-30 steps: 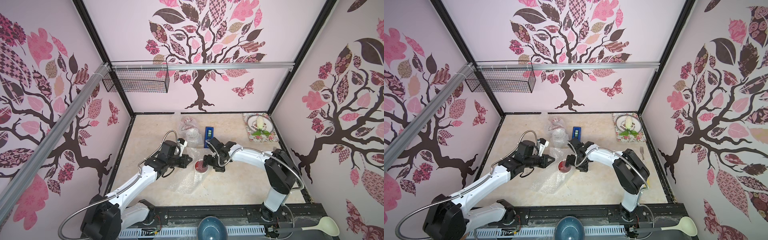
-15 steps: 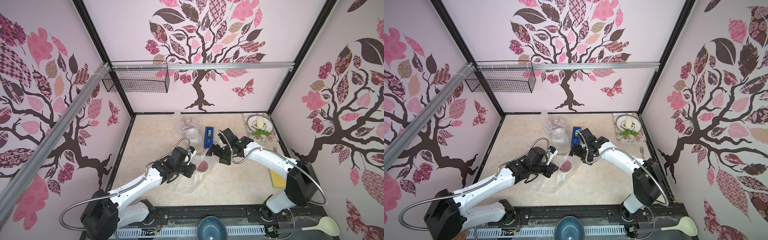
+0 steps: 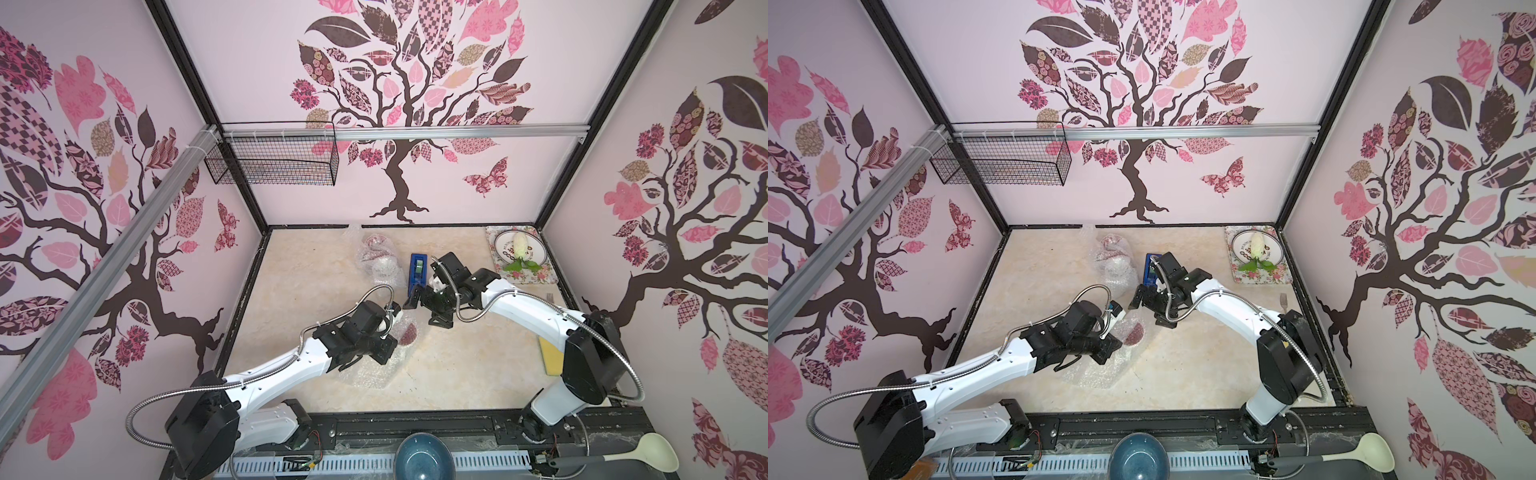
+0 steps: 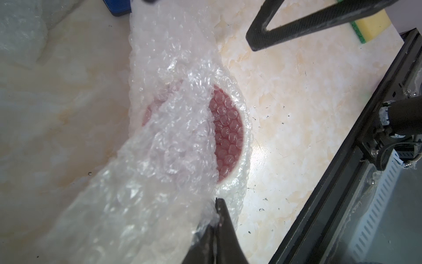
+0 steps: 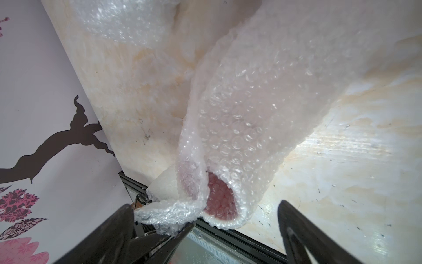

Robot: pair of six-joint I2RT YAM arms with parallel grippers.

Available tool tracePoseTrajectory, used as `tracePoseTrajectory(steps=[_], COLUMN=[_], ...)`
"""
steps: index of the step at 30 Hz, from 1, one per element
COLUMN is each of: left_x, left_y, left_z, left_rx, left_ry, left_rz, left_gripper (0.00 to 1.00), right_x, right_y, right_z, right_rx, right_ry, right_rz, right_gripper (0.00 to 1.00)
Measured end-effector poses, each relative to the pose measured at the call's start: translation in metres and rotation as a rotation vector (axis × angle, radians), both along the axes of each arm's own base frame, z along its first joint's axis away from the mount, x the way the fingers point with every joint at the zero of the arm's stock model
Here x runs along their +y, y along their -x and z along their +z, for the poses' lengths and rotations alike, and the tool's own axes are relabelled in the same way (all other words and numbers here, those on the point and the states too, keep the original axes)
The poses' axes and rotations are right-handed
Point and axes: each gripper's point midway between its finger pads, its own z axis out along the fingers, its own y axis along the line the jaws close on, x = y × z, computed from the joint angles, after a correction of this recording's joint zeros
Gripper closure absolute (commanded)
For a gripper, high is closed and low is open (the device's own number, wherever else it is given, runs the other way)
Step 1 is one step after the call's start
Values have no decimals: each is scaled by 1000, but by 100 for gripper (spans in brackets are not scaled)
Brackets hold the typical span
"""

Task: Wrap mugs in bubble wrap
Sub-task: Wrap the mug in bubble wrap.

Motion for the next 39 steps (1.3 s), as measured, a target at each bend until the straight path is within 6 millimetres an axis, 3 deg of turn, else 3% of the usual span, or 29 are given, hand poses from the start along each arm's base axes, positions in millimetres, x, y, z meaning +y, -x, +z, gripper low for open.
tracePoseTrajectory(steps=[10,16,19,24,27,29,32,34,36,39], left_x=[0,0,0,4,14,25,36,32,20,9], left_y=[0,0,-1,-6,-19,-31,-45,-51,-55,-58], left_z=[-5,-4,1,18,37,54,74,79,74,45], left_rx=[12,9,-2,-29,-44,-64,-80,-58,-13,74], left_ry=[-11,-8,3,39,93,146,205,224,221,175], left_rz=[-1,1,11,57,129,203,280,278,250,218], left_gripper=[88,85,78,63,58,47,45,45,45,46], right_x=[10,-4,-13,-16,-15,-14,-14,-15,-15,-15], right_y=[19,39,45,46,44,43,43,42,42,41], right_z=[-29,-58,-71,-81,-86,-87,-87,-88,-88,-86], right_rx=[64,121,129,132,131,129,126,124,124,120], right_ry=[47,119,154,173,177,177,179,181,182,186], right_rz=[55,67,69,68,71,71,70,69,69,66], right_gripper=[2,8,10,11,12,12,12,12,12,12])
